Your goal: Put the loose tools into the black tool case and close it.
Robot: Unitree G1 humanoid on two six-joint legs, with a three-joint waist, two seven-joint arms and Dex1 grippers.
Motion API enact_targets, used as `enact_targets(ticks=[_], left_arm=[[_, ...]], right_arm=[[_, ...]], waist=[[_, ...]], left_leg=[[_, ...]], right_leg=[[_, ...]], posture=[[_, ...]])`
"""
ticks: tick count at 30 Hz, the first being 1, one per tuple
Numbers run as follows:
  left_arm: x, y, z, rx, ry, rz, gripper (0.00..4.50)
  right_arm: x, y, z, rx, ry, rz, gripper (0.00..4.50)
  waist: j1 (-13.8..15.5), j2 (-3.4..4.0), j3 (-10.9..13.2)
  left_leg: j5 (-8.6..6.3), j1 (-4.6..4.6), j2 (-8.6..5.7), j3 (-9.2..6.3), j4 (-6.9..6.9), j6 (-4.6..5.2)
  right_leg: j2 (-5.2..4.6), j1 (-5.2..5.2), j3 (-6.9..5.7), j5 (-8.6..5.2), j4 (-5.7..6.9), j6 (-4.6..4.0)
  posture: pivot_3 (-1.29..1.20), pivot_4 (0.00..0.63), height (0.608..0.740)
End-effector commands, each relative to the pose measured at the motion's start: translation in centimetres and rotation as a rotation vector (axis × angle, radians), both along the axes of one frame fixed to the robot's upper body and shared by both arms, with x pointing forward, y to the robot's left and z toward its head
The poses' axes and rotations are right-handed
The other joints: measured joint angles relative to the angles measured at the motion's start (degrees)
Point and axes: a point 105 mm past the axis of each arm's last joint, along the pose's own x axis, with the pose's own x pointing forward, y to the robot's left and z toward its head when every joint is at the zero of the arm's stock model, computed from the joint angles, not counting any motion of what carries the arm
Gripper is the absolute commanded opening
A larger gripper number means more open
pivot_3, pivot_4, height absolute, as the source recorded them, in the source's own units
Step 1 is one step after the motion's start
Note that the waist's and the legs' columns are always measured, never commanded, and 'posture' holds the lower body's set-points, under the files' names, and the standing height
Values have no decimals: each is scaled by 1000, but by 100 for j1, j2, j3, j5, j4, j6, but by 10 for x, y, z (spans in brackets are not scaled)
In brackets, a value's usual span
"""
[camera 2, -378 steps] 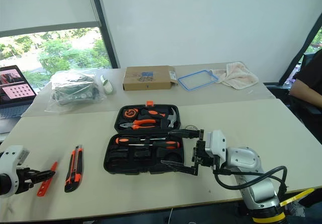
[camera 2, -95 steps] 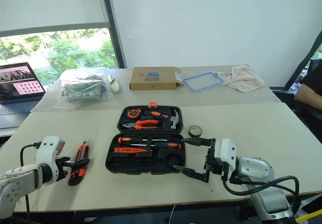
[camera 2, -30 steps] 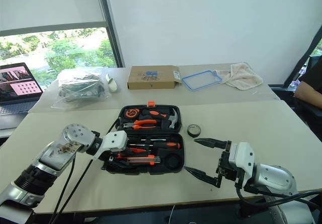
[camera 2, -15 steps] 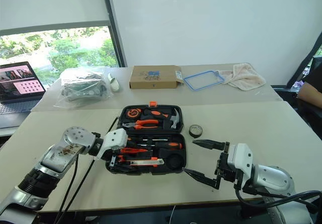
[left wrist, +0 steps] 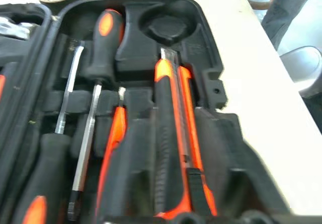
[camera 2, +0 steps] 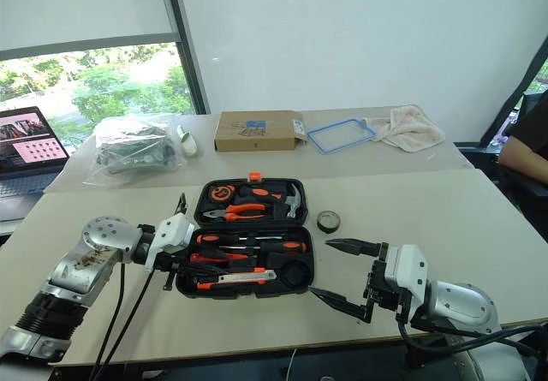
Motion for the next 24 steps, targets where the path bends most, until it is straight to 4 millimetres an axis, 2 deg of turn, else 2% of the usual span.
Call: enact_targets(ticks=[1, 5, 11, 15, 18, 21, 24], left_arm=[[0, -2, -10, 29, -2, 13, 11], [5, -2, -28, 63, 20, 63, 11], [10, -3, -43, 79, 89, 135, 11], [6, -2, -55, 84, 208, 194, 11], [-1, -8, -47, 60, 143, 109, 11], [5, -13, -29, -10, 81, 107, 11], [11, -2, -35, 61, 101, 163, 11]], right_arm=[[0, 0, 5, 8, -26, -3, 4500], [-2, 1, 6, 10, -26, -4, 4500], [-2, 1, 5, 12, -22, -4, 4500], [-2, 2, 4, 15, -18, -5, 4500], [-2, 2, 4, 17, -16, -6, 4500], [-3, 1, 4, 18, -13, -8, 4500], [-3, 1, 4, 18, -12, -8, 4500]], waist=[[-8, 0, 0], [-15, 1, 0], [56, 7, -6], [112, 11, -9], [110, 14, -10], [111, 13, -10], [116, 12, -9]], left_leg=[[0, 0, 0, 0, 0, 0], [0, 2, 1, 0, -3, 0], [0, 17, 0, 0, 5, 1], [0, 42, 0, 0, 3, 1], [-4, 100, 8, 0, -12, 5], [-8, 103, 14, 2, -15, 10], [-7, 92, 14, 2, -13, 9]], right_leg=[[0, 0, 0, 0, 0, 0], [2, -1, 2, 0, 1, 0], [-2, 21, 3, 4, 1, 1], [-2, 50, 5, 6, 2, 2], [5, 109, 8, 4, -9, 4], [12, 110, 9, 4, -14, 4], [14, 98, 8, 5, -15, 3]], posture=[[0, 150, 740], [0, 150, 740], [0, 150, 740], [0, 150, 740], [0, 150, 740], [0, 150, 740], [0, 150, 740]])
